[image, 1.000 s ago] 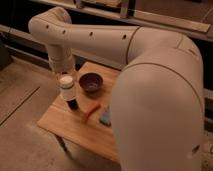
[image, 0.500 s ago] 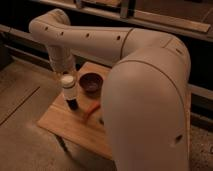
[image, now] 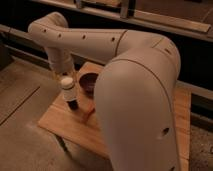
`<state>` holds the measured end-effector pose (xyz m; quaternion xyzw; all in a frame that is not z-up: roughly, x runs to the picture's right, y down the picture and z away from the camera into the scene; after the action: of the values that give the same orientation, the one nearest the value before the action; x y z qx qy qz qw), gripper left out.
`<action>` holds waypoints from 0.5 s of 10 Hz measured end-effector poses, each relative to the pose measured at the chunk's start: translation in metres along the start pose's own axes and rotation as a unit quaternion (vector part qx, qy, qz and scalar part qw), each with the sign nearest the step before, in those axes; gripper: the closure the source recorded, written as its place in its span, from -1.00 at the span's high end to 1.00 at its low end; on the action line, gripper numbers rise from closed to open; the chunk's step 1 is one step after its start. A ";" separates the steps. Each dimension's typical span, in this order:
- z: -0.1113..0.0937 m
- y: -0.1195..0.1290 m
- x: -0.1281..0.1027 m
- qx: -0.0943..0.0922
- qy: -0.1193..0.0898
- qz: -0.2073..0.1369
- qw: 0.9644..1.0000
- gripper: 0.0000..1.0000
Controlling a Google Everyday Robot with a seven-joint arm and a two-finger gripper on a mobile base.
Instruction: Place the ceramic cup over the eraser
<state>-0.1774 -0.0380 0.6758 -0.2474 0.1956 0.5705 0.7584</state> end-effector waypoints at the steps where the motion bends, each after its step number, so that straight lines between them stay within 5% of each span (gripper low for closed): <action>1: 0.001 0.001 0.000 0.001 0.002 -0.001 1.000 -1.00; 5: 0.007 0.002 0.002 0.008 0.010 -0.002 1.000 -1.00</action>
<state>-0.1783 -0.0314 0.6798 -0.2472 0.2070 0.5650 0.7595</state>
